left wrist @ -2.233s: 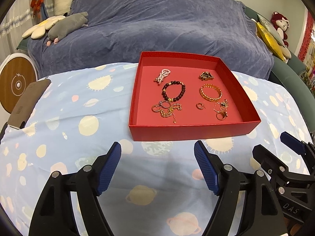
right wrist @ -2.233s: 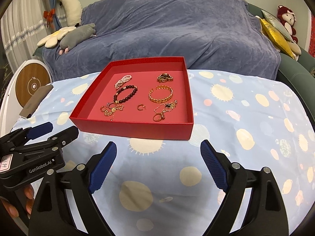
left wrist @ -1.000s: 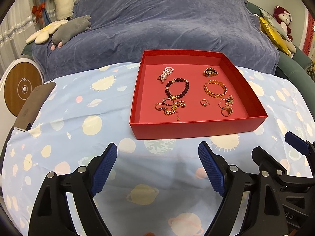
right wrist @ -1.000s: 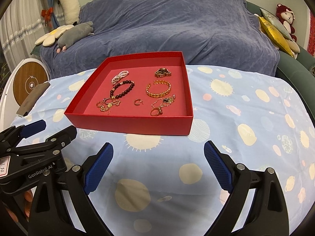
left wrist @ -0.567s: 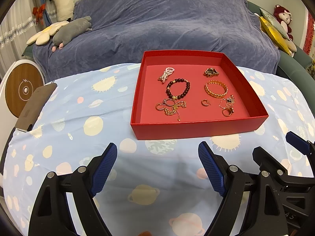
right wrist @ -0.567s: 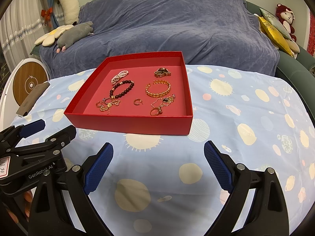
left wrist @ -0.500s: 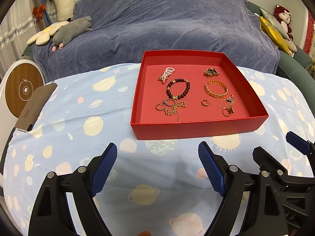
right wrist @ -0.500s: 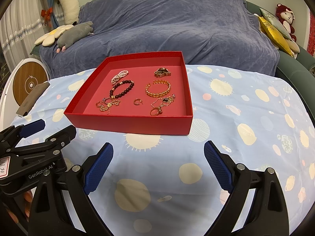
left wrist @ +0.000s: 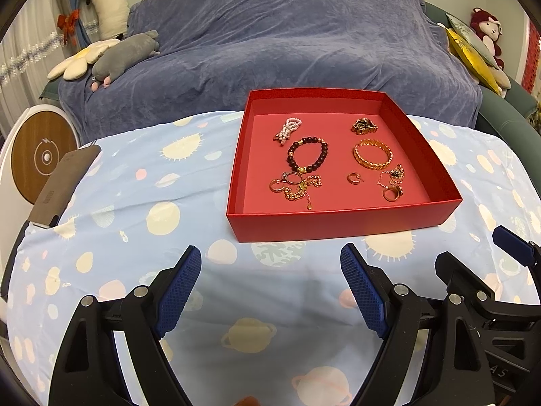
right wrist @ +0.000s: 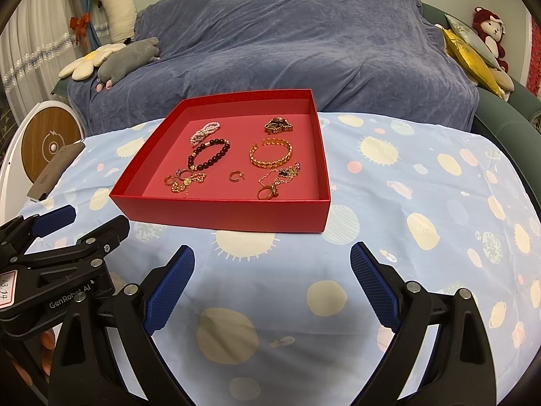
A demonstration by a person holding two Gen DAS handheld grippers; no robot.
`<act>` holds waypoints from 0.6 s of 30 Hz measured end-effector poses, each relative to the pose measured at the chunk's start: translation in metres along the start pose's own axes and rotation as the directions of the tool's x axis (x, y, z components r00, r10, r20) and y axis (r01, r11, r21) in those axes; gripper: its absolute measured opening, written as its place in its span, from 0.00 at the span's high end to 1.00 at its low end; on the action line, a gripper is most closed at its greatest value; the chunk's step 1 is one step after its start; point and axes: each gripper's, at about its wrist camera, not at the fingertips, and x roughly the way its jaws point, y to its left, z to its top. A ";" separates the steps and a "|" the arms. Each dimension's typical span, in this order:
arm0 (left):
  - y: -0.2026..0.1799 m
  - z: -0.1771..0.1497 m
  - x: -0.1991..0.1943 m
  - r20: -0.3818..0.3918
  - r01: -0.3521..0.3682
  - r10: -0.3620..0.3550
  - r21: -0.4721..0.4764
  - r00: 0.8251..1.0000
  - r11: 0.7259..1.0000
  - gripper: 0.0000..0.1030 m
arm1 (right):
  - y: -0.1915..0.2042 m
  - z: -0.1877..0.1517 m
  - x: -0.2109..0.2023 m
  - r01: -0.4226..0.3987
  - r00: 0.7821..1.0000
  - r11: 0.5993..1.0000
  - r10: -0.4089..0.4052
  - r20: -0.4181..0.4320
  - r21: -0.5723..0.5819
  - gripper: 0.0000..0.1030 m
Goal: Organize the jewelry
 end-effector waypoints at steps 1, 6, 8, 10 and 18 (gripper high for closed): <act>0.000 0.000 0.000 0.000 -0.001 0.001 0.001 1.000 1.000 0.21 | 0.000 0.000 0.000 -0.001 1.000 1.000 0.001 0.000 0.000 0.12; 0.000 0.000 0.000 0.000 -0.003 0.003 0.000 1.000 1.000 0.21 | 0.000 0.000 0.000 0.000 1.000 1.000 0.000 -0.001 -0.001 0.12; -0.001 0.000 -0.001 -0.001 -0.004 0.004 0.000 1.000 1.000 0.21 | 0.001 0.000 0.000 -0.001 1.000 1.000 0.001 0.000 0.000 0.12; -0.001 0.000 -0.001 0.000 -0.005 0.005 -0.001 1.000 1.000 0.21 | 0.000 0.000 0.000 -0.001 1.000 1.000 0.001 0.000 0.001 0.12; 0.000 0.000 -0.001 0.004 -0.005 0.005 -0.006 1.000 1.000 0.21 | 0.000 0.000 0.000 0.001 1.000 1.000 -0.001 0.002 0.002 0.12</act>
